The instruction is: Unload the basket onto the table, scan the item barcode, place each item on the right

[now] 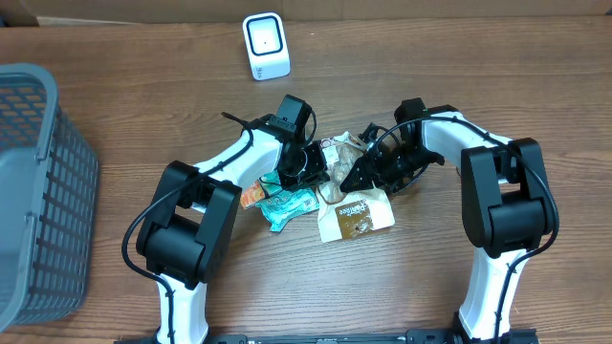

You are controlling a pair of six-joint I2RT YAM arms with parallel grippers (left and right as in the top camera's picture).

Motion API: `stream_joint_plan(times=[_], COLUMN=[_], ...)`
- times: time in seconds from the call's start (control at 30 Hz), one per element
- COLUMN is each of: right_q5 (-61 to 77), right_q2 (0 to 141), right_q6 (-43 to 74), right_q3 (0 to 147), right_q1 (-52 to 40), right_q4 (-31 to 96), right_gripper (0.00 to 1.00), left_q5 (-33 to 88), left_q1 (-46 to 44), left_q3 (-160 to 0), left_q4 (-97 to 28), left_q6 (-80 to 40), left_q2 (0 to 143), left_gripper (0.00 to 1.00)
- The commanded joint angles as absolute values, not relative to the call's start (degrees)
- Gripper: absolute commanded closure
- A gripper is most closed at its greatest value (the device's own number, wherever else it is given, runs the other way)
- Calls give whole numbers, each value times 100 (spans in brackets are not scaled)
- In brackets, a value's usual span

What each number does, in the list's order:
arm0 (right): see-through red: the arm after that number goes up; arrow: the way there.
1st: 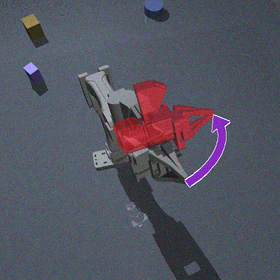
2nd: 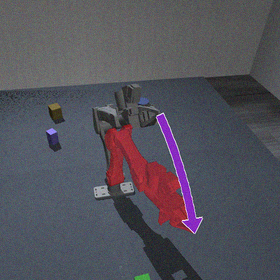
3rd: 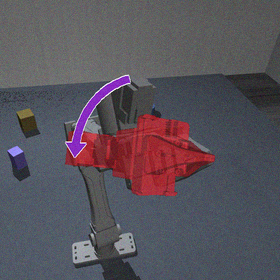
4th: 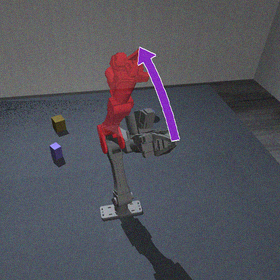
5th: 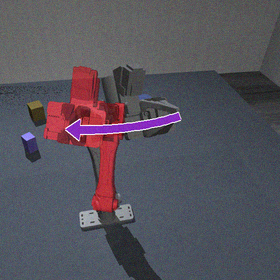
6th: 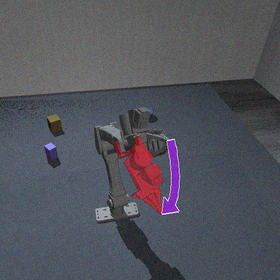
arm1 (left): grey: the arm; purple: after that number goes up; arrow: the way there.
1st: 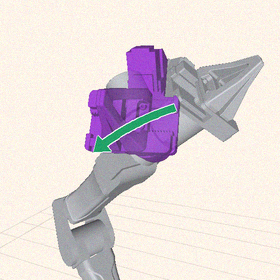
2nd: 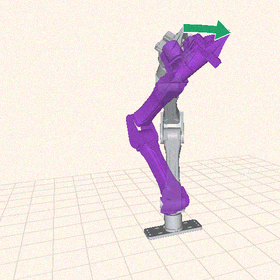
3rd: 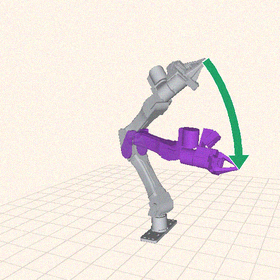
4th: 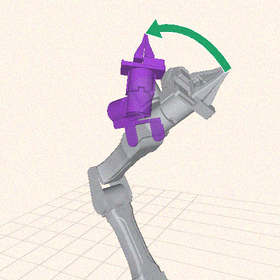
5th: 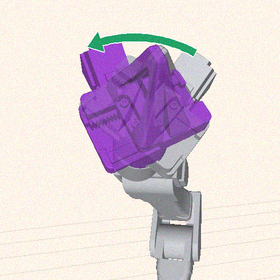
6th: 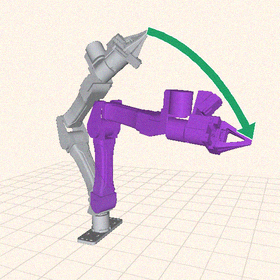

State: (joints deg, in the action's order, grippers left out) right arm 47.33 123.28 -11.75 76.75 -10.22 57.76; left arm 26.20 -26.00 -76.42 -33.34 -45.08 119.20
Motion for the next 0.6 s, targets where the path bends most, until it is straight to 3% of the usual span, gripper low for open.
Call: stream_joint_plan(times=[0.0,0.2,0.4,0.57], right_q5=[4165,4119,4342,4657], right_q2=[12357,12357,12357,12357], right_q6=[-1175,-1175,-1177,-1177], right_q3=[7649,7644,7644,7647], right_q1=[-1022,-1022,-1022,-1022], right_q4=[5881,5975,5854,5677], right_gripper=[51,52,82,96], left_q5=[2340,2340,2366,2526], left_q1=[-2589,-2589,-2589,-2552], left_q3=[-7609,-7609,-7609,-7697], left_q4=[-3341,-3343,-3376,-3382], left_q6=[-4587,-4587,-4587,-4355], left_q2=[12175,12175,12175,12171], left_gripper=[96,96,96,96])
